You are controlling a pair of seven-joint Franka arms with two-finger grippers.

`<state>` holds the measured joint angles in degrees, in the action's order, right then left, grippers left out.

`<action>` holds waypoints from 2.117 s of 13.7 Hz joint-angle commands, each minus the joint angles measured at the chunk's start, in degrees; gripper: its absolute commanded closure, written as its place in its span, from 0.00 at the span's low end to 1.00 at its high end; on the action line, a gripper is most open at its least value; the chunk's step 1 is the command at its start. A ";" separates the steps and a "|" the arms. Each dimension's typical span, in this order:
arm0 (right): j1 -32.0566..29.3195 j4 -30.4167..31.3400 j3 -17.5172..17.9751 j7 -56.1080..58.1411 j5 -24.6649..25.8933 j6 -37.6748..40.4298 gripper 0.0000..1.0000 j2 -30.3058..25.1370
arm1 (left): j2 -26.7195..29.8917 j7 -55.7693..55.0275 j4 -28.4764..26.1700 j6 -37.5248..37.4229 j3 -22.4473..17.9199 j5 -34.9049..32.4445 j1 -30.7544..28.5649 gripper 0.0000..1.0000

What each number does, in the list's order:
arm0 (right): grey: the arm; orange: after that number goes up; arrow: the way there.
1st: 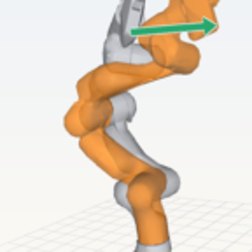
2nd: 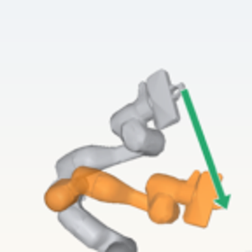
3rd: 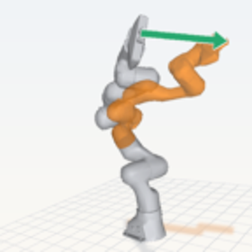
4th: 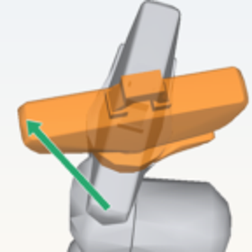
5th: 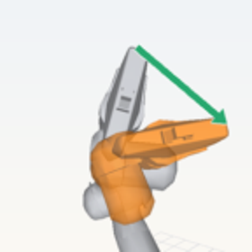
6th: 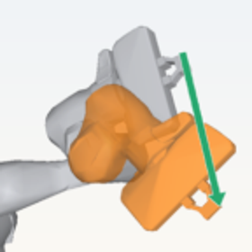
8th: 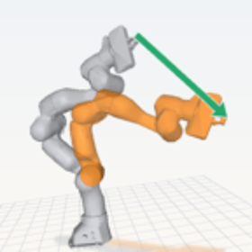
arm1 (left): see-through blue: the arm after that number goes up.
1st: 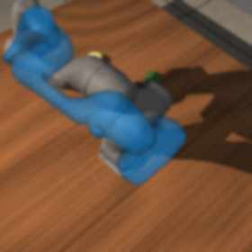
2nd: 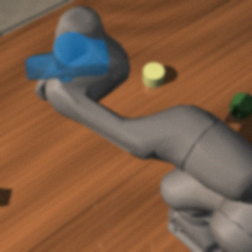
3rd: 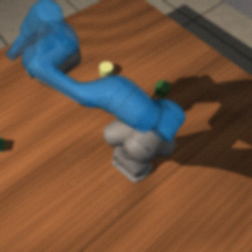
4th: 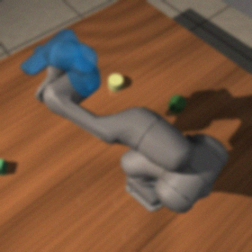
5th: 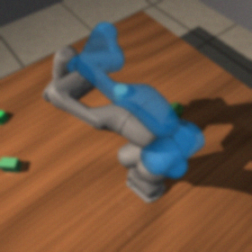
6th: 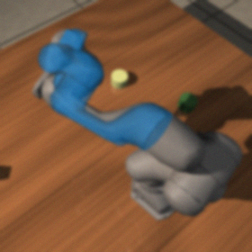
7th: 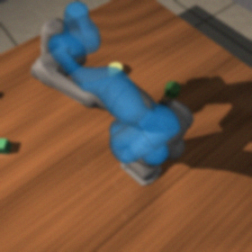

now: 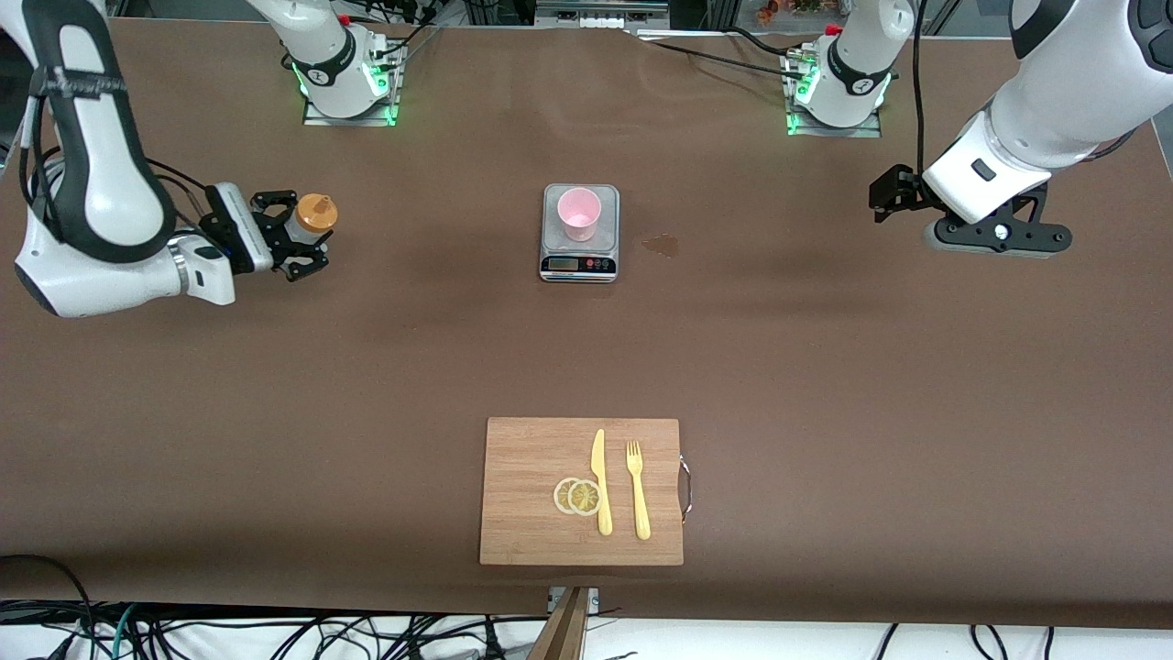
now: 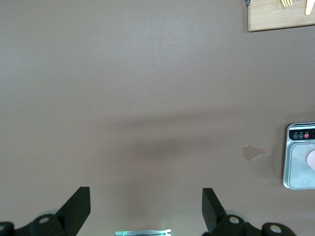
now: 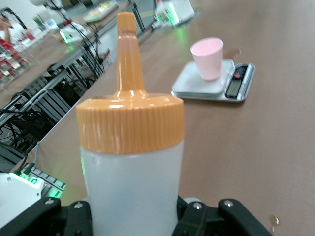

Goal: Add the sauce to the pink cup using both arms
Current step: 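Carry the bottle back beside the scale with the right gripper, then lower the bottle to the table and open the right gripper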

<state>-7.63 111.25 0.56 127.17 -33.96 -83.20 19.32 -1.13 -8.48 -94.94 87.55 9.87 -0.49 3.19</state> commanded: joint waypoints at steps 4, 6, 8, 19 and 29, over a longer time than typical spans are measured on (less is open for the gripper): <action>-2.56 -0.33 -3.98 18.01 -3.74 4.36 1.00 9.49 | -0.62 -0.92 1.34 -0.54 0.15 -0.04 0.07 0.00; -2.65 -0.33 -4.86 21.00 -5.41 4.36 1.00 12.92 | -0.71 -1.45 1.43 -0.45 0.50 -0.13 0.15 0.00; -2.65 -0.42 -5.30 23.82 -7.43 4.36 1.00 16.17 | -0.62 -1.63 1.34 -0.54 0.59 -0.04 0.07 0.00; -2.65 -0.51 -6.01 28.13 -14.37 6.47 1.00 24.09 | -1.15 -1.98 1.51 -0.28 0.76 -0.13 0.15 0.00; -3.36 -1.56 -6.01 28.05 -17.28 7.61 0.00 26.82 | -1.42 -2.94 1.51 -0.28 1.38 -0.13 0.07 0.00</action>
<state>-10.78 111.36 -5.51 154.52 -50.05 -75.82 44.69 -1.69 -10.67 -94.91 87.56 11.17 -0.49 3.20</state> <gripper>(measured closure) 0.529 0.000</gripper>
